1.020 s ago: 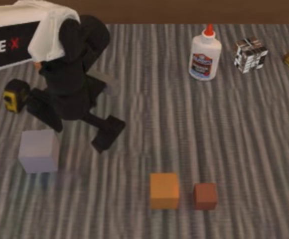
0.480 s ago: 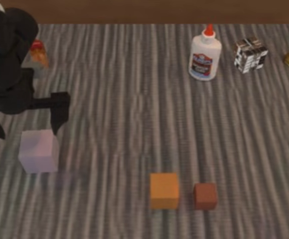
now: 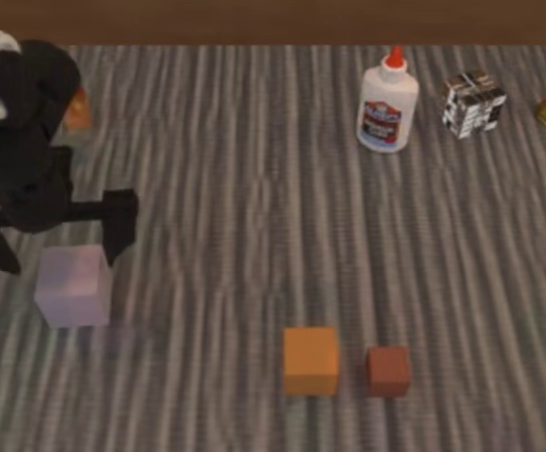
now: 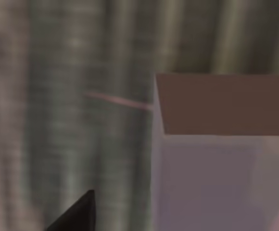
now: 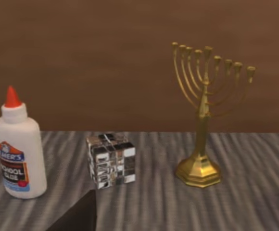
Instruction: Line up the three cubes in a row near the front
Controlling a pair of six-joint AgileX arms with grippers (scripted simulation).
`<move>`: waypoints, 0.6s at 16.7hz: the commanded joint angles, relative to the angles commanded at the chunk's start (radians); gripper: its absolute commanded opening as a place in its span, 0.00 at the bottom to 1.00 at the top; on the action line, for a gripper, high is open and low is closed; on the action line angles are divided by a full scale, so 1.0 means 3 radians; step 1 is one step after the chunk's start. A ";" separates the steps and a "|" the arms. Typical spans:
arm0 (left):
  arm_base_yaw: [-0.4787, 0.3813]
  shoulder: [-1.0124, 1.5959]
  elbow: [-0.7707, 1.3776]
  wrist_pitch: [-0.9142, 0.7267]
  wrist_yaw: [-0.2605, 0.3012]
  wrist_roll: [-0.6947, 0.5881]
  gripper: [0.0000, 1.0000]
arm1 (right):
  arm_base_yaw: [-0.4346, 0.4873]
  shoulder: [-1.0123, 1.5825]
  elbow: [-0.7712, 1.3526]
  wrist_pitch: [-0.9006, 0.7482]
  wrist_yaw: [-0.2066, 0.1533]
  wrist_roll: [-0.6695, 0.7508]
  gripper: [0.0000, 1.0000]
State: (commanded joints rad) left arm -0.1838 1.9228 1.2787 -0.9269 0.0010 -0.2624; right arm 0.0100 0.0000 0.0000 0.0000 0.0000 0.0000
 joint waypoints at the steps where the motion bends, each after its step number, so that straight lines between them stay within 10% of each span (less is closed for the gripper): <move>1: 0.0001 0.0062 -0.0075 0.0142 0.0000 0.0003 1.00 | 0.0000 0.0000 0.0000 0.0000 0.0000 0.0000 1.00; 10: 0.0006 0.0340 -0.0412 0.0752 0.0002 0.0013 1.00 | 0.0000 0.0000 0.0000 0.0000 0.0000 0.0000 1.00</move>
State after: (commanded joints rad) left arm -0.1822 2.0247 1.1551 -0.7012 0.0016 -0.2587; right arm 0.0100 0.0000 0.0000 0.0000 0.0000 0.0000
